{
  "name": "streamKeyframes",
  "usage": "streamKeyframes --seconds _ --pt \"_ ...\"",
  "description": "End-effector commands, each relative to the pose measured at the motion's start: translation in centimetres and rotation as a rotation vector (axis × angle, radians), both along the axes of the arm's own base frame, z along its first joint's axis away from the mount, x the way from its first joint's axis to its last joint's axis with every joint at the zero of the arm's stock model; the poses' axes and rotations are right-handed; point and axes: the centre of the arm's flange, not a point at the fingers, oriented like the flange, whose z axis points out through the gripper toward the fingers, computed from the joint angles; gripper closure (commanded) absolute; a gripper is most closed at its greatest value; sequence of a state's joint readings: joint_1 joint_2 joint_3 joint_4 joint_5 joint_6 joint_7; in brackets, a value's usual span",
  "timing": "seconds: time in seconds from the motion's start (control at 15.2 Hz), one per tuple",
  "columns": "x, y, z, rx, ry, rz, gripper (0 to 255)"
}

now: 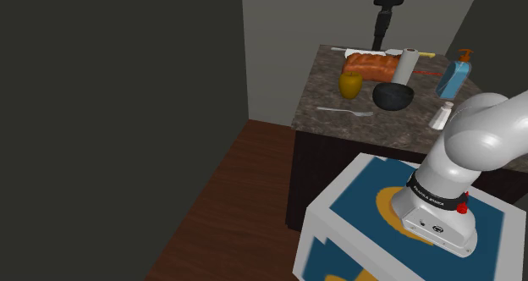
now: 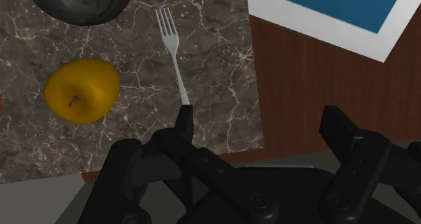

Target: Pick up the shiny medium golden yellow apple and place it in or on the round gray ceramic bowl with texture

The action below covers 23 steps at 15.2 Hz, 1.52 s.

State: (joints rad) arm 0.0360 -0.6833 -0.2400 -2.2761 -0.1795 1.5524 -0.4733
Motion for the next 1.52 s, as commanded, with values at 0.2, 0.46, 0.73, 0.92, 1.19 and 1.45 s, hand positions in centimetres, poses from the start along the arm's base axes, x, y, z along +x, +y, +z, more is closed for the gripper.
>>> streamKeyframes --seconds 0.2,0.46,0.73,0.92,1.19,1.45 --pt "3.0 -5.5 -2.5 0.018 0.035 0.118 0" --pt "5.9 -9.7 -4.8 0.034 0.062 0.210 0" --pt "9.0 -13.6 -7.3 0.049 0.090 0.301 0" --pt "11.5 -16.3 -9.2 0.060 0.111 0.370 0" --pt "15.1 -19.5 -12.0 0.076 0.139 0.462 0" --pt "18.9 -22.4 -14.8 0.091 0.167 0.553 0"
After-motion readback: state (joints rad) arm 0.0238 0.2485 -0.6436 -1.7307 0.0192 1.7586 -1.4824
